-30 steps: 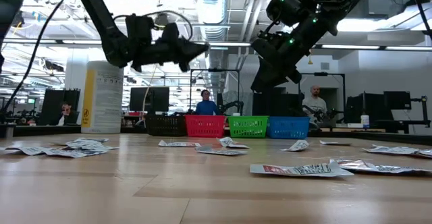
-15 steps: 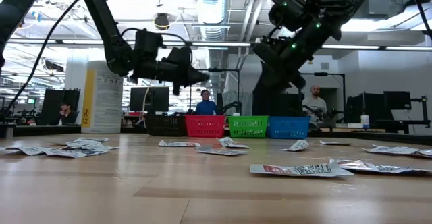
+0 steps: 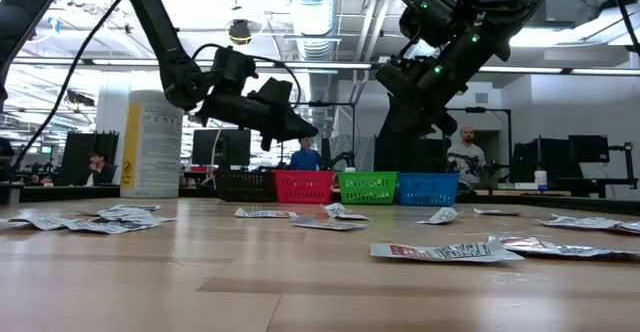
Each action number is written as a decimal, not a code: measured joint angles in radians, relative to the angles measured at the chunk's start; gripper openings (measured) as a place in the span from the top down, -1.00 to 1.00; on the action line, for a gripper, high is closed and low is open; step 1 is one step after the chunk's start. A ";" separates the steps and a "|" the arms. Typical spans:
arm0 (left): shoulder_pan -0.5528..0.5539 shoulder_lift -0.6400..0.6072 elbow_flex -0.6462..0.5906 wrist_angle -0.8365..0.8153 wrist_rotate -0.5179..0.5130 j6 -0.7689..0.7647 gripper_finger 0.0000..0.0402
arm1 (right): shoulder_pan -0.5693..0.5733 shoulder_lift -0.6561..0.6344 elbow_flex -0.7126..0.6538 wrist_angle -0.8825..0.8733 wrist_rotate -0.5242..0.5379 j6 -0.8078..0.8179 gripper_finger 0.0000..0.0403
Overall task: Pick & Place First Aid Supplies
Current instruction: Put the alcohol pad into the red bin
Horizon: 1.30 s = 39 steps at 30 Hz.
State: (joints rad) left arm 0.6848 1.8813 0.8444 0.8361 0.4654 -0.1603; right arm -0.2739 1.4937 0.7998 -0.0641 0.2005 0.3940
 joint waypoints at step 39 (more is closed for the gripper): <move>-0.140 -0.601 -0.168 -0.702 -0.121 0.321 0.52 | 0.280 0.000 0.000 -0.435 0.010 -0.004 0.47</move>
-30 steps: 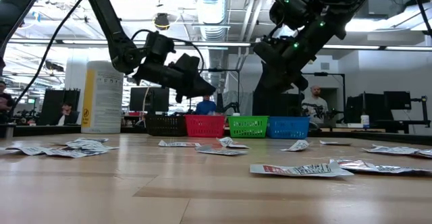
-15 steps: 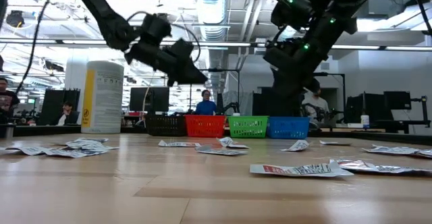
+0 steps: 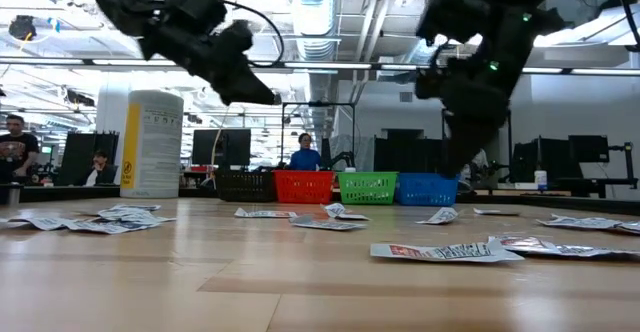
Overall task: Pick & Place First Aid Supplies
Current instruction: Put the alcohol pad into the red bin
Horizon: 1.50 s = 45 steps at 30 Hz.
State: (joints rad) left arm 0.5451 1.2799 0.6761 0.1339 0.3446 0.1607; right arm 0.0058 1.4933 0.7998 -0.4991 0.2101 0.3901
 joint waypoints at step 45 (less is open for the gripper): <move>-0.191 -0.182 -0.154 0.024 -0.214 -0.094 0.52 | 0.100 -0.062 -0.136 0.149 0.206 -0.187 0.47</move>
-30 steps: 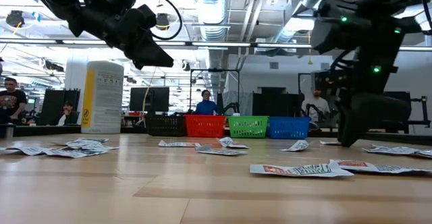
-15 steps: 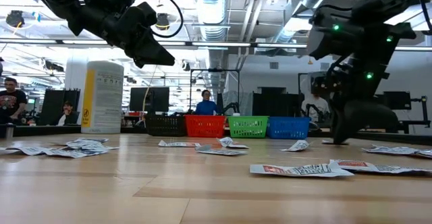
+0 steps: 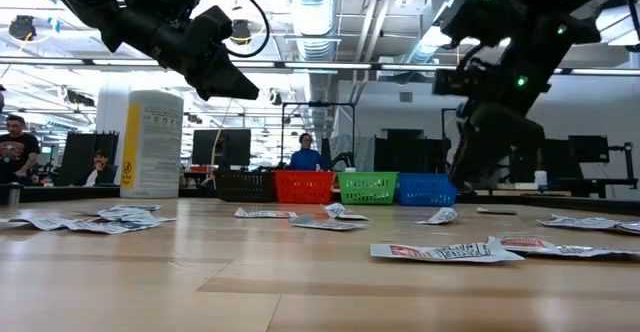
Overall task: Pick & Place First Aid Supplies
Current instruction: Put the alcohol pad into the red bin
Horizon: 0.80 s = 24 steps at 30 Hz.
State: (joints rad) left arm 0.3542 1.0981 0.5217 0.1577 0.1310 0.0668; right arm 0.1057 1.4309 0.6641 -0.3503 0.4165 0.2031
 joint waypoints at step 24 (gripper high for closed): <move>-0.049 0.001 0.000 0.000 -0.027 -0.005 0.52 | -0.129 -0.635 -0.329 0.085 -0.042 0.217 0.47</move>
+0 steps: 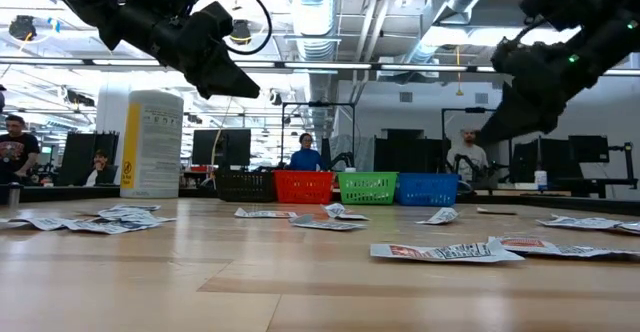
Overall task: Pick & Place First Aid Supplies
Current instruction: Put the alcohol pad into the red bin
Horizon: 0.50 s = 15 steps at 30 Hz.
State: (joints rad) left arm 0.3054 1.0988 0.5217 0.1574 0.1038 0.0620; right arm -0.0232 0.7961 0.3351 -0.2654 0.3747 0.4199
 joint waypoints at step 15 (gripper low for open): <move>0.000 0.000 0.000 0.000 -0.006 0.004 0.52 | -0.043 0.302 -0.001 0.025 -0.122 -0.058 0.47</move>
State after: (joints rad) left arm 0.3058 1.0988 0.5217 0.1574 0.0975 0.0658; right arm -0.0658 1.0979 0.3344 -0.2403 0.2529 0.3614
